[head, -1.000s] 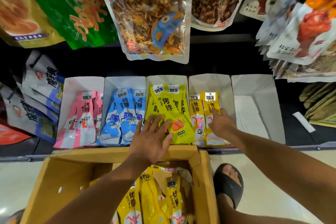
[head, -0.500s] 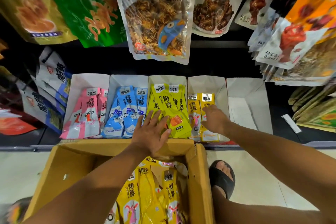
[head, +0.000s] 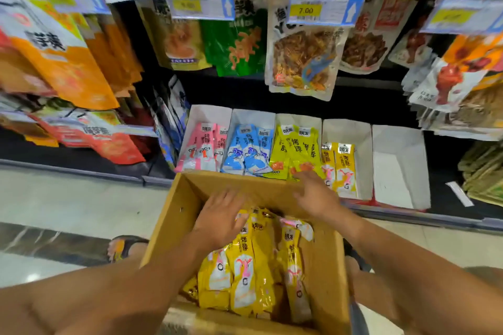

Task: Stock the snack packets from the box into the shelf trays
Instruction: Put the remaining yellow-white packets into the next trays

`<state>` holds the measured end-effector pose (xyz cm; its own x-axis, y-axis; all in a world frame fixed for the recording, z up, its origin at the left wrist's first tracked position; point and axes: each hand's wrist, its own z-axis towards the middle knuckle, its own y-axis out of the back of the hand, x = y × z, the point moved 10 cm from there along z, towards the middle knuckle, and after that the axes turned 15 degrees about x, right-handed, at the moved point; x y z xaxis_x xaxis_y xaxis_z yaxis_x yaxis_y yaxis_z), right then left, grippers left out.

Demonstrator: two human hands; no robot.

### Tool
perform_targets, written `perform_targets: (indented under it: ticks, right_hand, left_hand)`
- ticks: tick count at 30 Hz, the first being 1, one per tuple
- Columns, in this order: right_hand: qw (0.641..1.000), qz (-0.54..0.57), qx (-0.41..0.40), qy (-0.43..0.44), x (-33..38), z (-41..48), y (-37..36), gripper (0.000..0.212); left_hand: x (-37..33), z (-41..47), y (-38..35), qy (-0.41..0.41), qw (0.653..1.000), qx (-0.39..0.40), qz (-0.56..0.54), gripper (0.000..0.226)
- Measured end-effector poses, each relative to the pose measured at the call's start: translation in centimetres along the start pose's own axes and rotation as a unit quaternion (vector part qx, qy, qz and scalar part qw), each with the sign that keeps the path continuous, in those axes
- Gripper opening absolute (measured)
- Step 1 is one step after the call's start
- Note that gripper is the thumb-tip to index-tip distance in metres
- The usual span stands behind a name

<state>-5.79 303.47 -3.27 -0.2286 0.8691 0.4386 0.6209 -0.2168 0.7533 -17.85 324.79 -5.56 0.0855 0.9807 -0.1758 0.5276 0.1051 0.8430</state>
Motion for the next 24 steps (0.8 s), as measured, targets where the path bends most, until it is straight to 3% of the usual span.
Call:
perform_targets:
  ticks: [3, 10, 15, 21, 24]
  right_hand:
    - [0.998, 0.028, 0.045, -0.026, 2.2, -1.1, -6.8, 0.061]
    - [0.98, 0.014, 0.183, -0.071, 2.2, -2.7, -21.3, 0.059]
    - [0.963, 0.078, 0.233, -0.113, 0.8, -2.7, -27.4, 0.057]
    - [0.935, 0.192, 0.232, -0.186, 1.0, -0.9, -31.8, 0.065]
    - [0.91, 0.269, 0.211, -0.234, 1.2, -0.2, -33.1, 0.059]
  left_hand:
    - [2.7, -4.5, -4.3, 0.018, 0.999, 0.021, -0.024, 0.07]
    - [6.9, -11.6, -13.1, 0.087, 0.989, 0.071, -0.099, 0.106]
    - [7.6, -12.1, -14.4, 0.097, 0.981, 0.072, -0.152, 0.062]
    - [7.6, -12.4, -13.7, 0.09, 0.983, 0.02, -0.159, 0.054]
    - [7.7, -12.3, -13.7, 0.091, 0.982, 0.024, -0.163, 0.054]
